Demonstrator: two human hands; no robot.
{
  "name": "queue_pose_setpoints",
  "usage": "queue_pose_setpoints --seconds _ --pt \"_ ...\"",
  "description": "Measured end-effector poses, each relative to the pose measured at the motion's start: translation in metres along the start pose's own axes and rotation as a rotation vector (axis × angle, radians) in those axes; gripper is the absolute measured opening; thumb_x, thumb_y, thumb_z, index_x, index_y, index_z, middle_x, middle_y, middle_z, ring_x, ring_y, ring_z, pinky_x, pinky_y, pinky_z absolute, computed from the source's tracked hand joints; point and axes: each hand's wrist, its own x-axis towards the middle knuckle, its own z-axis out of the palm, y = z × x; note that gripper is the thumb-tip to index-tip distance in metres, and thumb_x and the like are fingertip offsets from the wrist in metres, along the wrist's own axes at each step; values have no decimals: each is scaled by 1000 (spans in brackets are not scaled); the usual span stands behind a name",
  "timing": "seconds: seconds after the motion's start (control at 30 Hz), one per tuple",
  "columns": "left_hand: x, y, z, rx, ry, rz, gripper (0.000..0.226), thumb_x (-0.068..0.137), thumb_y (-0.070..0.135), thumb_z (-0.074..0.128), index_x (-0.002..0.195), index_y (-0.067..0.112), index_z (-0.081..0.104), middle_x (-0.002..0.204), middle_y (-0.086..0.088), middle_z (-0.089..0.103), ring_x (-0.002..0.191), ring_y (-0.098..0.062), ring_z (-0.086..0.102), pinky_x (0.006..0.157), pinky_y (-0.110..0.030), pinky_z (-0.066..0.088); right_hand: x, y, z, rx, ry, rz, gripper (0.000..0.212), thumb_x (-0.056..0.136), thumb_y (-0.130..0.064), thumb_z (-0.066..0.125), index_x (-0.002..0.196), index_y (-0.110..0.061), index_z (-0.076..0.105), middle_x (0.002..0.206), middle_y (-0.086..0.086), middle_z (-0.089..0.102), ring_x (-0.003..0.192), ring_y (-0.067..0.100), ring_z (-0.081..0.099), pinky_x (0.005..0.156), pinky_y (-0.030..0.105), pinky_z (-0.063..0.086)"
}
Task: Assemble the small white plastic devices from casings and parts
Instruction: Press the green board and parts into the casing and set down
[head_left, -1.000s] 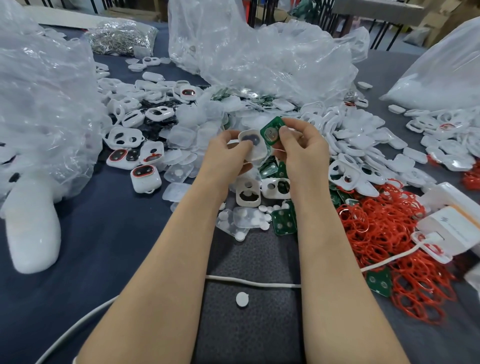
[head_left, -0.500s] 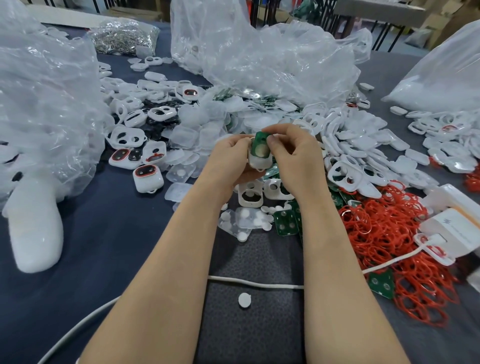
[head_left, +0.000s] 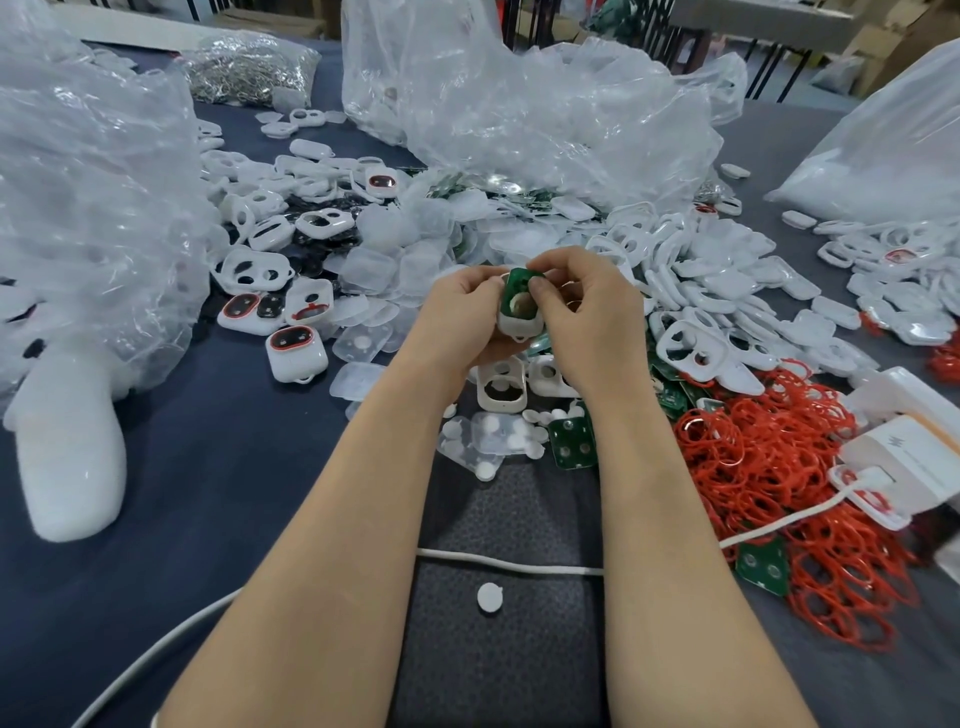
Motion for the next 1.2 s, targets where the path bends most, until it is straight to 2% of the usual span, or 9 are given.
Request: queue_pose_setpoints --seconds 0.17,0.37,0.5,0.67,0.77,0.9,1.0,1.03,1.2 --pt "-1 0 0 -7 4 3 19 102 11 40 98 13 59 92 -9 63 74 -18 64 51 -24 56 1 1 0 5 -3 22 16 90 -9 60 102 -14 68 98 8 65 92 17 61 85 30 51" --pt "0 0 0 13 8 14 20 102 12 40 103 11 60 98 -12 63 78 -19 64 51 -23 55 1 3 1 -25 -16 1 16 90 -12 61 101 -19 71 98 6 62 84 11 59 71 7 43" --pt "0 0 -1 7 4 25 24 102 11 40 90 17 60 94 -10 63 78 -19 64 50 -23 55 1 3 2 -22 -15 -6 17 90 -12 62 103 -18 70 96 8 62 82 12 58 76 18 47" --pt "0 -1 -1 -5 -11 35 24 102 11 40 91 16 61 91 -8 64 76 -18 66 53 -24 56 -1 3 5 -13 6 0 15 90 -13 60 104 -15 66 88 10 62 85 22 59 81 37 50" --pt "0 0 -1 -20 -7 28 23 101 11 41 92 17 61 92 -8 65 76 -18 66 54 -24 56 0 3 5 16 4 19 14 90 -15 61 104 -15 63 83 6 60 82 21 58 77 32 49" --pt "0 -1 -2 11 -23 67 12 98 17 52 91 20 61 91 -5 68 77 -17 68 66 -27 59 0 3 5 113 20 108 13 90 -19 63 103 -18 60 76 -9 54 71 2 53 63 11 43" --pt "-1 -3 -3 73 -79 124 16 93 3 58 97 19 62 89 -2 70 78 -14 69 77 -29 59 0 3 3 258 -17 230 4 91 -20 62 92 -24 63 81 -8 62 75 4 58 69 18 49" --pt "-1 -3 -4 85 -86 143 21 92 -1 57 97 19 61 87 -2 70 77 -13 69 78 -29 59 1 2 2 296 -35 251 9 91 -19 61 87 -27 64 81 -5 64 76 7 59 72 23 50" --pt "-6 -1 -1 140 -95 234 24 91 -7 54 96 16 58 83 -5 69 67 -11 66 67 -22 58 2 2 3 362 -42 277 13 91 -13 61 84 -23 61 77 -2 61 74 11 59 67 23 50"
